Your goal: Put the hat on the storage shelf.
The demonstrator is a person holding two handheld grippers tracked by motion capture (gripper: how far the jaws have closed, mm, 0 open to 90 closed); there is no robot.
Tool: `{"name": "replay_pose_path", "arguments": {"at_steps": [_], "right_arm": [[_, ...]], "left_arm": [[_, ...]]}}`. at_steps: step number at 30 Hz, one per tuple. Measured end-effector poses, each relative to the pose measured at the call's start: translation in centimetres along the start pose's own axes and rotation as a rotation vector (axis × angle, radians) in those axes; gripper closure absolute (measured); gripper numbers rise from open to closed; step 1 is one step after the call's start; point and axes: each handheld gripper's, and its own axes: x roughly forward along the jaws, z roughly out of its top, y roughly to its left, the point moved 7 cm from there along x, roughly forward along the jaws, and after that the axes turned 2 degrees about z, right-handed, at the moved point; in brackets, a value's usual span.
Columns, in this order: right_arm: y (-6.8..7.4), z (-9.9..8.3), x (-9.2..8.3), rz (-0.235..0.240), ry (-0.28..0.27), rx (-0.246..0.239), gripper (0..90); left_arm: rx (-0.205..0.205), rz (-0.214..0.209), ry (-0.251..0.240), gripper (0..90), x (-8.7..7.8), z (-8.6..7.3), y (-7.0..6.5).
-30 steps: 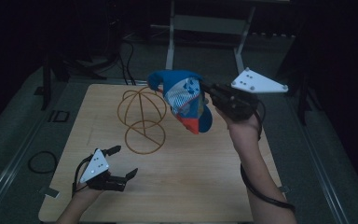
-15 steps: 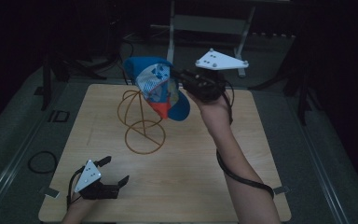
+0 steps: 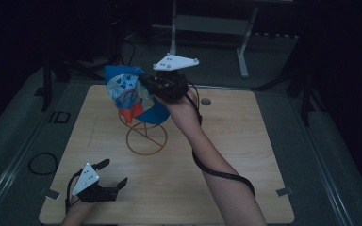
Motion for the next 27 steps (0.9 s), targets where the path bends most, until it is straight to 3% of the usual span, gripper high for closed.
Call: {"name": "replay_pose_path", "arguments": {"at_steps": [9,15,27], "right_arm": [[0.6,-2.5,3.0,0.065,0.081,0.018,90.0],[0.6,-3.3,3.6,0.096,0.100,0.044,90.0],[1.3,-4.8,4.8,0.107,0.151,0.023,90.0]], "left_arm": [[-0.018,-0.013,0.002,5.9,0.0,-0.2,0.1],[-0.015,-0.022,0.007,5.9,0.0,-0.3,-0.1],[-0.015,-0.037,0.017,6.0,0.1,-0.5,-0.2]]}}
